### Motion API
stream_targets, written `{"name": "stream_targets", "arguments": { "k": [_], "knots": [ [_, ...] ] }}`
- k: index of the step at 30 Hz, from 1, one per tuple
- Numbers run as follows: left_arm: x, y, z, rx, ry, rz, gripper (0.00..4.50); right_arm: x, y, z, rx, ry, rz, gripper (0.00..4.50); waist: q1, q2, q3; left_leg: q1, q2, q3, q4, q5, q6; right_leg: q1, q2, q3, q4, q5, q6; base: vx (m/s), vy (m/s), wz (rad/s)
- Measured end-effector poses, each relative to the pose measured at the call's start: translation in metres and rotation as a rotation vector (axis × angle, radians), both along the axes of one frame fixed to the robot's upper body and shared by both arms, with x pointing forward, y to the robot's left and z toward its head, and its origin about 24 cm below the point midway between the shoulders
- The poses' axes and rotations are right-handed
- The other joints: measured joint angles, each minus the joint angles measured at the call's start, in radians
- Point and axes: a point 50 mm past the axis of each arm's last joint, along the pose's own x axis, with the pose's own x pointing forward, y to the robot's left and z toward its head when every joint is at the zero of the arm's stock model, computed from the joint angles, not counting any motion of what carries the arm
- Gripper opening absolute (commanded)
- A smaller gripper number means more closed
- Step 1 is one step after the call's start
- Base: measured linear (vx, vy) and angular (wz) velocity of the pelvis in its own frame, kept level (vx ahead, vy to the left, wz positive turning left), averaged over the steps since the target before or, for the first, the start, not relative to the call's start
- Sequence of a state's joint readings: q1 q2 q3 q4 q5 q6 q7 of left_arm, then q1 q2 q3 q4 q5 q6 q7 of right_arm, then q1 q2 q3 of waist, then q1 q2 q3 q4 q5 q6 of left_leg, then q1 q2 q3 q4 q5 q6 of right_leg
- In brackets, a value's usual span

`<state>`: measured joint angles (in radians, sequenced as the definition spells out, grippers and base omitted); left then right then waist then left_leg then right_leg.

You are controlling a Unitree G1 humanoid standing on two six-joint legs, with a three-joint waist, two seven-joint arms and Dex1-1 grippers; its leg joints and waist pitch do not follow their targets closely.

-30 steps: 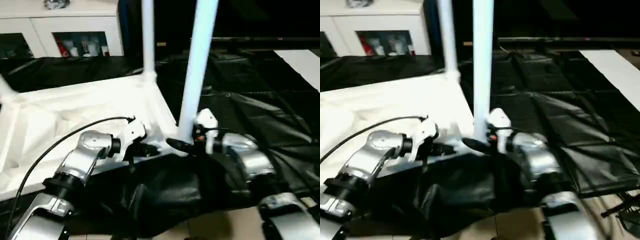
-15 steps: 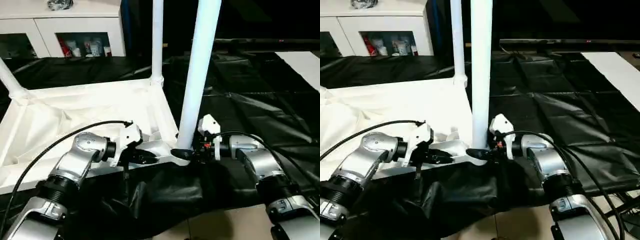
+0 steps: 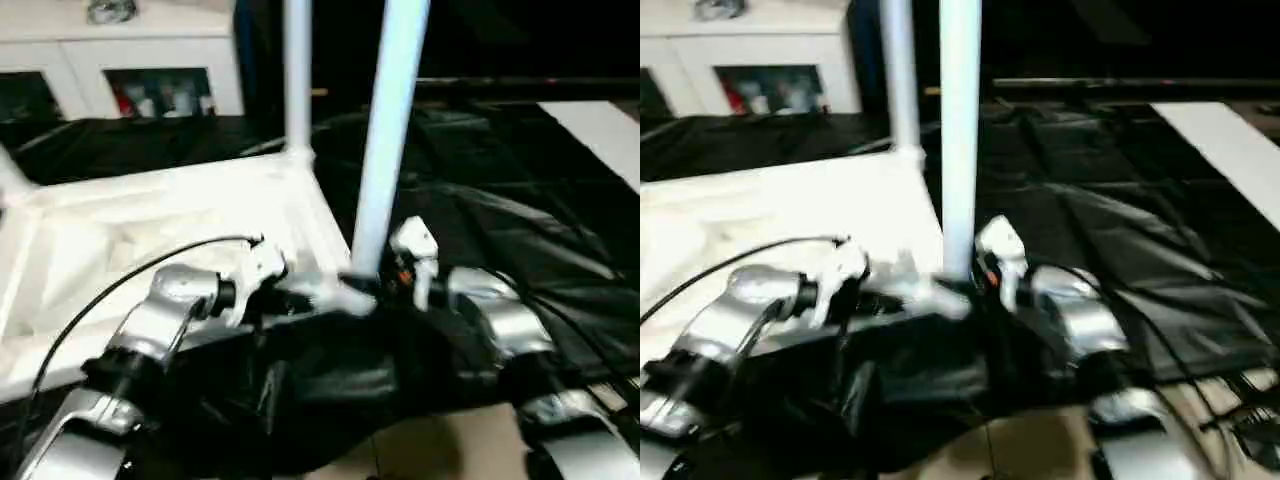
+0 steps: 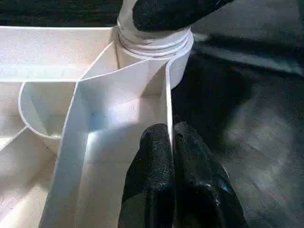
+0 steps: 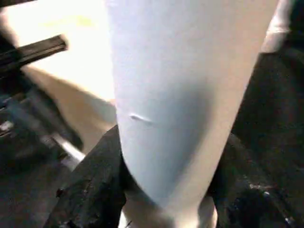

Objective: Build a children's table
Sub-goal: Rotate leg to tighten

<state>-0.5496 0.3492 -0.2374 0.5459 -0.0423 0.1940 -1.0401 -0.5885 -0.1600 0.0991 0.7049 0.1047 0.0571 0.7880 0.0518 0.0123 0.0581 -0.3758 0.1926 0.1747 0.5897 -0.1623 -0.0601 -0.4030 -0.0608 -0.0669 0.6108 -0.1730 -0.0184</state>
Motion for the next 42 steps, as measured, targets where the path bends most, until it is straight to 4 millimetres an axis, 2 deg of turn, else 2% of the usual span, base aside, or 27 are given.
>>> {"name": "stream_targets", "arguments": {
  "k": [3,6,9,10,12,14,15,19,27,29,34,41,42],
  "knots": [
    [0.012,-0.010,0.001,0.016,-0.020,0.110,0.00,0.013,0.013,0.000,0.011,0.013,-0.205,1.99,-0.010,0.000,0.000,0.001,-0.001,0.000,-0.001,0.000,0.000,0.000,0.000,0.000,0.000,0.000,0.000,0.000,0.000,0.00],
    [0.020,-0.021,0.000,0.005,-0.034,0.202,0.00,0.022,0.024,0.001,0.007,0.026,-0.368,1.99,-0.012,0.000,0.000,0.001,-0.001,0.000,-0.001,0.000,0.000,0.000,0.000,0.000,0.000,0.000,0.000,0.000,0.000,0.00],
    [0.021,-0.025,0.000,0.003,-0.040,0.219,0.00,0.024,0.026,0.001,0.005,0.019,-0.408,1.99,-0.012,-0.001,0.000,0.001,-0.001,0.000,-0.001,0.000,0.000,0.001,-0.001,0.000,-0.001,0.000,0.000,0.000,0.000,0.00],
    [0.021,-0.025,0.000,0.002,-0.040,0.219,0.00,0.024,0.026,0.001,0.008,0.016,-0.409,2.34,-0.011,-0.001,0.000,0.001,-0.001,0.000,-0.001,0.000,0.000,0.001,-0.001,0.001,-0.001,0.000,0.000,0.000,0.000,0.00],
    [0.021,-0.026,0.001,0.000,-0.041,0.218,0.00,0.024,0.025,0.001,0.022,0.017,-0.404,2.68,-0.011,-0.001,0.000,0.001,-0.001,0.000,-0.001,0.000,0.000,0.001,-0.001,0.001,-0.001,0.000,0.000,0.000,0.000,0.00],
    [0.021,-0.024,0.001,-0.002,-0.040,0.218,0.00,0.024,0.026,0.002,0.061,0.030,-0.388,2.75,-0.011,-0.001,0.000,0.001,-0.001,0.000,-0.001,0.000,0.000,0.001,-0.001,0.001,-0.001,0.000,0.000,0.000,0.000,0.00],
    [0.021,-0.023,0.001,-0.004,-0.039,0.214,0.00,0.024,0.025,0.002,0.075,0.035,-0.377,2.97,-0.011,0.000,0.000,0.001,-0.001,0.000,-0.002,0.000,0.000,0.000,0.000,0.001,-0.001,0.000,0.000,0.000,0.000,0.00],
    [0.019,-0.017,0.002,-0.007,-0.037,0.189,0.00,0.022,0.025,0.003,0.105,0.041,-0.303,3.33,-0.013,0.000,0.000,0.001,-0.001,0.000,-0.005,0.000,0.000,0.000,0.000,0.000,0.000,0.000,0.000,0.000,0.000,0.00],
    [0.007,0.003,0.003,-0.021,-0.009,0.081,0.00,0.009,0.008,0.005,0.022,0.021,0.019,3.90,-0.008,0.000,0.000,0.001,-0.001,0.000,-0.006,0.000,0.000,-0.001,0.000,0.000,-0.001,0.001,-0.003,0.000,0.000,0.00],
    [0.003,0.004,0.003,-0.024,0.002,0.040,0.00,0.005,0.003,0.005,0.006,0.029,0.082,3.90,-0.005,-0.001,0.000,0.001,-0.001,0.000,-0.006,0.000,0.000,-0.001,0.000,0.000,-0.001,0.001,-0.002,0.000,0.000,0.00],
    [-0.009,0.008,0.003,-0.030,0.040,-0.078,0.00,-0.008,-0.009,0.005,-0.021,0.046,0.253,3.90,0.017,-0.001,0.000,0.000,0.000,0.000,-0.006,0.000,0.000,-0.001,0.000,0.000,-0.001,0.001,-0.002,0.000,0.000,0.00],
    [-0.014,0.012,0.005,-0.031,0.072,-0.140,0.00,-0.016,-0.022,0.001,-0.042,0.084,0.322,3.90,0.034,-0.001,0.001,0.000,0.000,0.001,-0.005,0.000,0.000,-0.001,0.000,0.000,-0.001,-0.001,0.001,0.000,0.000,0.00],
    [-0.014,0.012,0.006,-0.030,0.072,-0.144,0.00,-0.017,-0.023,0.001,-0.041,0.092,0.327,3.64,0.035,-0.001,0.001,0.000,0.000,0.001,-0.005,0.000,0.000,-0.001,0.000,0.000,-0.001,-0.001,0.001,0.000,0.000,0.00]
  ]
}}
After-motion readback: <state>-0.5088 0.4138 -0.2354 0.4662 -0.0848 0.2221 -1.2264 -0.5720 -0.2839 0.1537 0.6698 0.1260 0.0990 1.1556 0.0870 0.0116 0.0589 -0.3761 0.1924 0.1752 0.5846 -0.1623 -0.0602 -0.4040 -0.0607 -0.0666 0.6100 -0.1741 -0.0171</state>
